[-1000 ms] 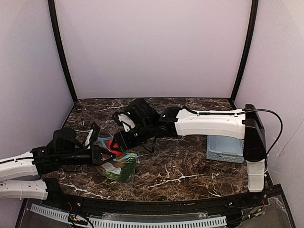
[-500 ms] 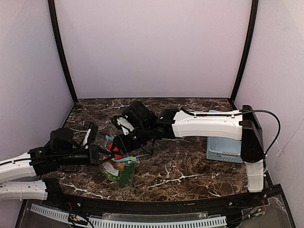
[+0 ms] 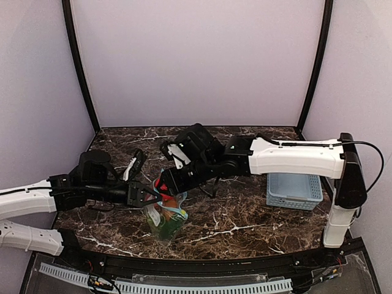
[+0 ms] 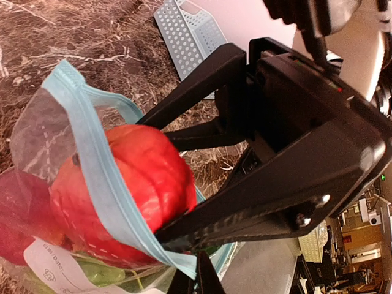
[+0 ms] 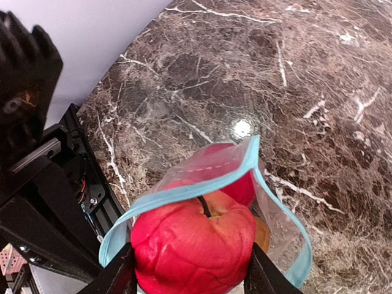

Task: Place the food in the zip-top bag and seal the zipper
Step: Pick up the zipper food storage bag at the center of the board, then place the zipper food storage bag at the center of the board.

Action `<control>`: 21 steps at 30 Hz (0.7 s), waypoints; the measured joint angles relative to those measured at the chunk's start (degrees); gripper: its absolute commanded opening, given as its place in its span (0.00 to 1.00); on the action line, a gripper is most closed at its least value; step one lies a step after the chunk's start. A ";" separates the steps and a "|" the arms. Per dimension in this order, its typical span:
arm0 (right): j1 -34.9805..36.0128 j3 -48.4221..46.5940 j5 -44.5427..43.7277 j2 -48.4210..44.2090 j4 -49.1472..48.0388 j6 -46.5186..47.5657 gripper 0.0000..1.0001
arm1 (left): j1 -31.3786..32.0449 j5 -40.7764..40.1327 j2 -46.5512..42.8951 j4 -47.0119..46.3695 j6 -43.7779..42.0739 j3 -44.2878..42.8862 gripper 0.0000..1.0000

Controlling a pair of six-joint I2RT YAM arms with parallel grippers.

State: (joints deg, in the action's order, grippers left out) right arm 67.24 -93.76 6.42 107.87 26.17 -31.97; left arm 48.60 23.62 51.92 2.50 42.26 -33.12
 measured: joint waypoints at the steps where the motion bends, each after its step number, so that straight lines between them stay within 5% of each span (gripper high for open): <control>1: 0.00 1.36 -0.68 -0.87 0.02 -0.37 0.38 | 0.00 0.94 1.70 -0.59 -0.42 -0.96 0.01; 21: -0.44 19.43 -19.91 -26.62 10.29 -9.33 0.41 | 9.53 5.77 31.08 -25.03 1.49 -18.14 0.01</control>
State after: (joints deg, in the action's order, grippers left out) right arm 66.81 -74.32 -13.50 81.25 36.47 -41.30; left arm 58.13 29.39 83.00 -22.52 43.75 -51.27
